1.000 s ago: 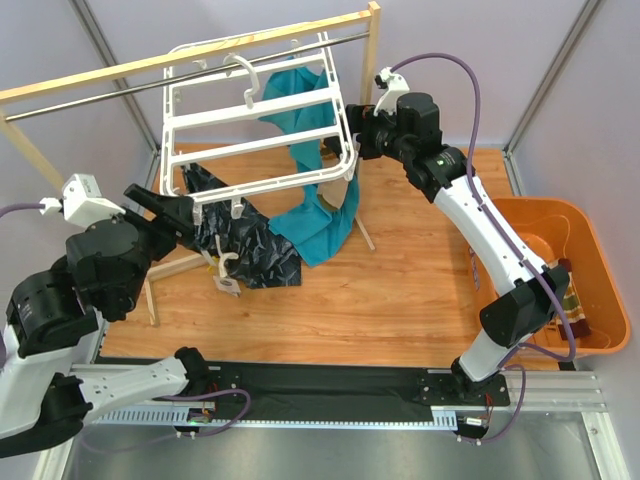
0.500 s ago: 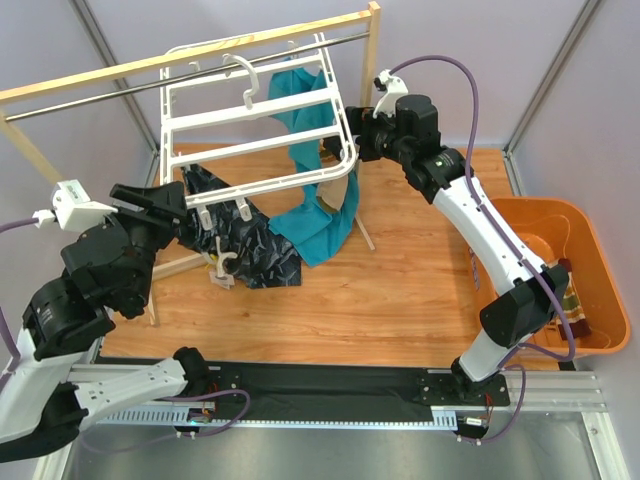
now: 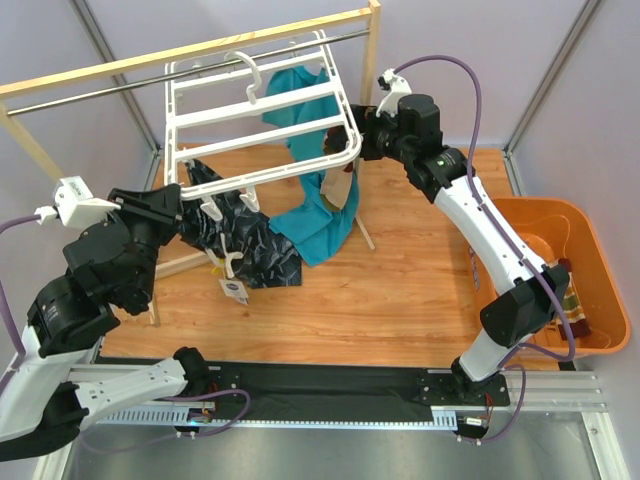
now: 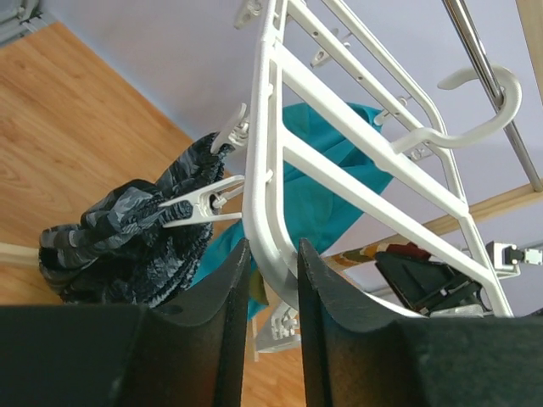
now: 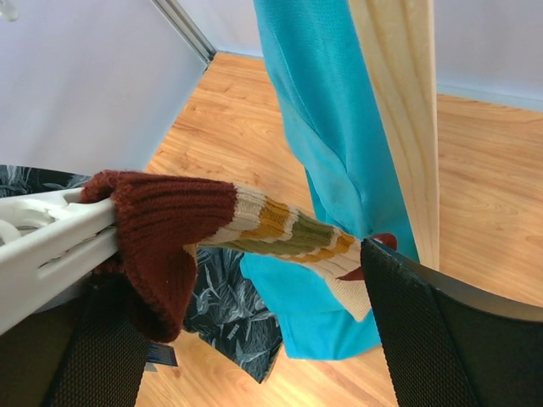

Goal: Clip the socks to the hanger
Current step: Open the clamp at the hanger.

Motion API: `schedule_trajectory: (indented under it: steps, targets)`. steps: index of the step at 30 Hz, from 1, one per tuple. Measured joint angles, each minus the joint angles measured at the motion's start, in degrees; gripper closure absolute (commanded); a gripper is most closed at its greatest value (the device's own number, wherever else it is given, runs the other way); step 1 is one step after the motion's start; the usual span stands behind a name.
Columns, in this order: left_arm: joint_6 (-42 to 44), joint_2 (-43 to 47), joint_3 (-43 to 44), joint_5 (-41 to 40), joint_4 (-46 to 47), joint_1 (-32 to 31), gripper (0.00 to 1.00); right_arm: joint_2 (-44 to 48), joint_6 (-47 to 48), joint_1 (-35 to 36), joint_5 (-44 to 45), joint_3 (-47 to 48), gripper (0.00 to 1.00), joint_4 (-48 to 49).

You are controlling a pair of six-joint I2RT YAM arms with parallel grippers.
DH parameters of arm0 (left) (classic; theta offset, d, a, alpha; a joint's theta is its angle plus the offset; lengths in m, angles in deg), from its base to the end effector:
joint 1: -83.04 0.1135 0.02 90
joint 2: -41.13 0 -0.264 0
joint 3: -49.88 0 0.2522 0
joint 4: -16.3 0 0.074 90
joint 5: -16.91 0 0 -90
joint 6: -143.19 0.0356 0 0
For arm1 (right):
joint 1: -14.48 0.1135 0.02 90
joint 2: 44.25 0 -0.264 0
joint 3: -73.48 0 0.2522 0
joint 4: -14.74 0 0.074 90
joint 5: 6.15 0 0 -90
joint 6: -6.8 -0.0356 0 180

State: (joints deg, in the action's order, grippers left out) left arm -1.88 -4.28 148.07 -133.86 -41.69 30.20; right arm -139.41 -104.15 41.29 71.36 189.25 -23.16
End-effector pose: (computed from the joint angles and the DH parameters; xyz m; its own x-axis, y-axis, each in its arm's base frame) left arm 0.0720 -0.0436 0.4940 0.0799 -0.7682 -0.6352 -0.1227 0.6248 -0.7711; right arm 0.3389 0.1799 0.4329 -0.4711 0.1531 -0.8687 -0.4885 0.7747 0.4014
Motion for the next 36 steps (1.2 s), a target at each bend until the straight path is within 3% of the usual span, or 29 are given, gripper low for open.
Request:
schedule_trajectory:
  steps: [2, 5, 12, 15, 16, 18, 24, 29, 36]
  targets:
    - [0.2, 0.0, 0.0, -0.3, 0.1, 0.1, 0.79, 0.2, -0.3, 0.0, 0.2, -0.5, 0.0, 0.0]
    - [1.0, 0.0, 0.0, 0.5, 1.0, 0.0, 0.82, 1.3, -0.4, -0.2, 0.5, -2.6, 0.0, -0.5]
    - [2.4, -0.7, -0.7, 3.3, 3.0, 0.0, 0.85, 9.4, -0.4, 0.4, 2.1, -10.0, 0.0, -3.0]
    - [3.2, -0.7, -1.0, 3.9, 3.3, 0.0, 0.73, 14.6, -0.1, 0.4, 2.9, -13.5, 0.0, -3.2]
    - [3.4, -0.7, -1.1, 4.0, 3.3, 0.0, 0.64, 15.7, 0.1, 0.4, 3.2, -13.6, 0.0, -3.0]
    - [3.9, -0.7, -1.1, 4.2, 3.2, 0.0, 0.6, 17.1, 0.7, 0.4, 3.6, -13.1, 0.0, -2.6]
    - [4.9, -0.6, -2.4, 4.1, 3.3, 0.0, 0.59, 16.4, 0.8, 0.4, 3.3, -9.9, 0.0, -3.6]
    - [7.4, -1.7, -2.3, 4.2, 4.0, 0.0, 0.59, 22.0, -0.9, 0.4, 2.8, -17.0, 0.01, -4.8]
    - [10.2, -3.5, -2.2, 5.0, 5.7, 0.0, 0.59, 35.2, -2.8, 5.6, 1.9, -26.3, 0.18, -7.4]
